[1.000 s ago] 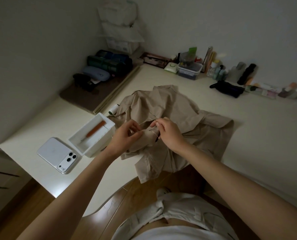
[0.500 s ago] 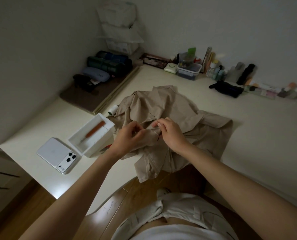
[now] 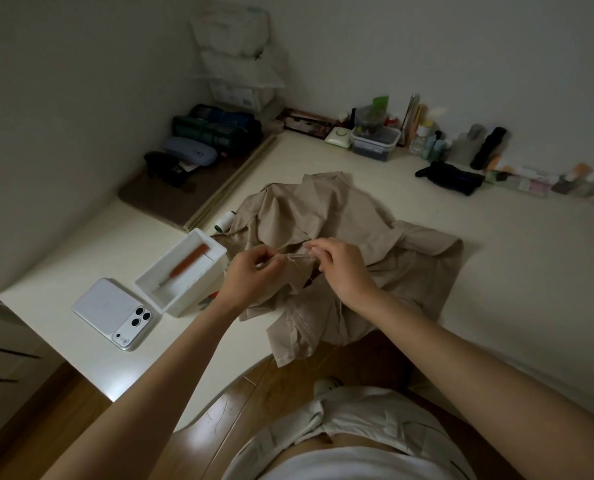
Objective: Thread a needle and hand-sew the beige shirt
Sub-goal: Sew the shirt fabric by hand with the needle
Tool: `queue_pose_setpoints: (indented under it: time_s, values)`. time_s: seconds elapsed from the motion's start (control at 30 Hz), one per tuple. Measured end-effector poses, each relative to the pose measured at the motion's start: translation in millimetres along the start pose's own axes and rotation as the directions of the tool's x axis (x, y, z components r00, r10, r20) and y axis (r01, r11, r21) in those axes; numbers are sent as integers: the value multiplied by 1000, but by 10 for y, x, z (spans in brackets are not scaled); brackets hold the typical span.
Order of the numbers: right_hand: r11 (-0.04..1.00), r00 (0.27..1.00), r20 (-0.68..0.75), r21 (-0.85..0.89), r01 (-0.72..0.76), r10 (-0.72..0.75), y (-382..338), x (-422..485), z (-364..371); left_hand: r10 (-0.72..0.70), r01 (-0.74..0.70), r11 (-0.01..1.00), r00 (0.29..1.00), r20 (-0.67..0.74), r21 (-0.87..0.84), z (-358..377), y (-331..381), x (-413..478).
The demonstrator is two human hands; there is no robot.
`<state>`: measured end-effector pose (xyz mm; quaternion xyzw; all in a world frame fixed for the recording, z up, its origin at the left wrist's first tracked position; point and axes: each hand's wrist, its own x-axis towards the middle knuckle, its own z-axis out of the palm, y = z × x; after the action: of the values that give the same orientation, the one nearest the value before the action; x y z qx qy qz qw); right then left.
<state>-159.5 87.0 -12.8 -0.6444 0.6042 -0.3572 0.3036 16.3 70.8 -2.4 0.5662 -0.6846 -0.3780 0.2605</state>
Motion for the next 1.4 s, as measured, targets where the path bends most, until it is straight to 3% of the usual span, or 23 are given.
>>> queue_pose_setpoints:
  time_s: [0.1,0.2,0.3,0.8,1.23,1.4]
  values:
    - [994,994,-20,-6,105,-105,-49,-51,-25,-4,4,1000,1000,-14,-16,-24,-13,22]
    - [985,987,65,-78,153,-148,-49,-117,-8,7,-8,999,1000,-25,-40,-41,-8,33]
    - [991,986,134,-85,107,-95,-24,-159,22,11,-14,998,999,-45,-55,-55,5,35]
    - [994,989,148,-113,10,7,-55,-87,111,46,-48,998,997,-55,-42,-69,16,22]
    - [990,992,124,-139,7,11,-139,-100,144,99,-99,995,994,-35,15,-28,-7,-18]
    - [995,988,128,-66,-74,82,-192,-73,205,165,-164,986,986,-39,11,28,32,-55]
